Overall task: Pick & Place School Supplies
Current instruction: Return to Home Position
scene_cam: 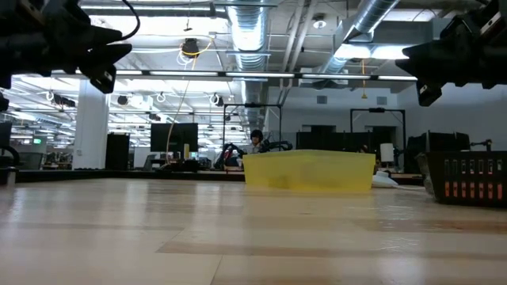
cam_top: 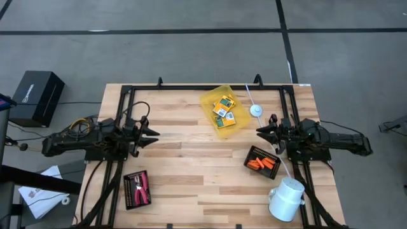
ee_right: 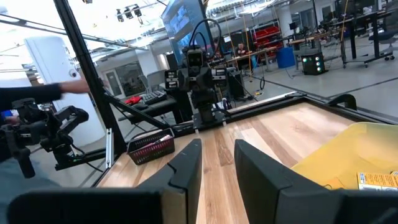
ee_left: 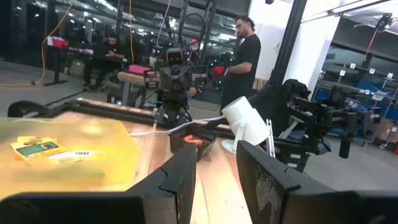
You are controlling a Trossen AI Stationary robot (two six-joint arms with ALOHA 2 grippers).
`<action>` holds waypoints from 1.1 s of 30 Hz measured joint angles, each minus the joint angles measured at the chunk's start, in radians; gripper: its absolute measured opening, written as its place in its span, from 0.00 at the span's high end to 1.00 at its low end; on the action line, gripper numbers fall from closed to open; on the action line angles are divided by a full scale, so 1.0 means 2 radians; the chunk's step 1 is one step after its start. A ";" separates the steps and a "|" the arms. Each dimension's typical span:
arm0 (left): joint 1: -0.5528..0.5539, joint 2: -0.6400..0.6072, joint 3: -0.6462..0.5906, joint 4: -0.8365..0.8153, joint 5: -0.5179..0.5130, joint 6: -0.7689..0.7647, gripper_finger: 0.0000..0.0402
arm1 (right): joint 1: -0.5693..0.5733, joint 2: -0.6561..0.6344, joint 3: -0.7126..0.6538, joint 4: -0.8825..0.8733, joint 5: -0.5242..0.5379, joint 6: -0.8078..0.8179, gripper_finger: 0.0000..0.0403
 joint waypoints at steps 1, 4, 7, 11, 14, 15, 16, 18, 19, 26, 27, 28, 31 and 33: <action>0.000 0.003 0.000 0.000 0.000 0.000 0.72 | 0.000 0.000 0.000 0.000 0.000 0.000 0.78; 0.000 0.011 0.000 0.000 0.000 0.000 0.72 | 0.000 0.000 0.000 0.000 0.000 0.000 0.78; 0.000 0.019 0.000 0.000 0.000 0.000 0.72 | 0.000 0.000 0.000 0.000 0.000 0.000 0.78; 0.000 0.030 0.000 0.000 0.000 0.000 0.72 | 0.000 0.000 0.000 0.000 0.000 0.000 0.78; 0.000 0.037 0.000 0.000 0.000 0.000 0.72 | 0.000 0.000 0.000 0.000 0.000 0.000 0.78; 0.000 0.038 0.000 0.000 0.000 0.000 0.72 | 0.000 0.000 0.000 0.000 0.000 0.000 0.78; 0.000 0.040 0.000 0.000 0.000 0.000 0.72 | 0.000 0.000 0.000 0.000 0.000 0.000 0.78; 0.000 0.044 0.000 0.000 0.000 0.000 0.72 | 0.000 0.000 0.000 0.000 0.000 0.000 0.78; 0.000 0.046 0.000 0.000 0.000 0.000 0.72 | 0.000 0.000 0.000 0.000 0.000 0.000 0.78; 0.000 0.058 0.000 0.003 0.000 0.000 0.72 | 0.000 0.000 0.000 0.000 0.000 0.000 0.78; 0.000 0.059 0.000 0.003 0.000 0.000 0.72 | 0.000 0.000 0.000 0.000 0.000 0.000 0.78; 0.000 0.060 0.000 0.004 0.000 0.000 0.72 | 0.000 0.000 0.000 0.000 0.000 0.000 0.78; 0.000 0.060 0.000 0.005 0.000 0.000 0.72 | 0.000 0.000 0.000 0.000 0.000 0.000 0.78; 0.000 0.060 0.000 0.007 0.000 0.000 0.72 | 0.000 0.000 0.000 0.000 0.000 0.000 0.78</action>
